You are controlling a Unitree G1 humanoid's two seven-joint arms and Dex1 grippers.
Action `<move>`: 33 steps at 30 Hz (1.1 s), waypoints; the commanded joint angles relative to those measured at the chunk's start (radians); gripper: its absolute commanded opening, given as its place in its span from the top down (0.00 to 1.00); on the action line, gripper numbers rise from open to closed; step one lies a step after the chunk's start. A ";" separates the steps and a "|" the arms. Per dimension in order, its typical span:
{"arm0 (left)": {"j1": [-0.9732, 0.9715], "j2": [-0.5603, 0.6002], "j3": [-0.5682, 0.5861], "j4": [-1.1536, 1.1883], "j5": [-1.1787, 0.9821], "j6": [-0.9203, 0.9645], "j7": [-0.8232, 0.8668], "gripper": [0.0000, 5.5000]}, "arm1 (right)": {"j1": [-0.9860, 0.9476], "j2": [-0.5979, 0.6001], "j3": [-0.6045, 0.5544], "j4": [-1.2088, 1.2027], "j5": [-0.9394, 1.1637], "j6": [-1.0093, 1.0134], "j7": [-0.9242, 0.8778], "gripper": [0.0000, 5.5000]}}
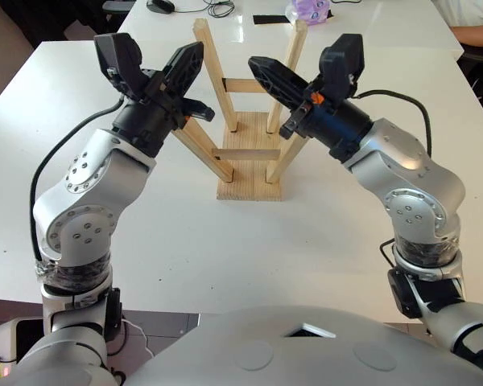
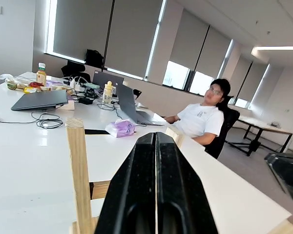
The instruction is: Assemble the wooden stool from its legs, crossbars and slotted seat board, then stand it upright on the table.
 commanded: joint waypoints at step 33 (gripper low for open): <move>0.453 0.134 -0.145 0.347 0.498 -0.180 -1.015 1.00 | -0.087 -0.210 0.161 0.839 -0.437 -0.478 0.914 1.00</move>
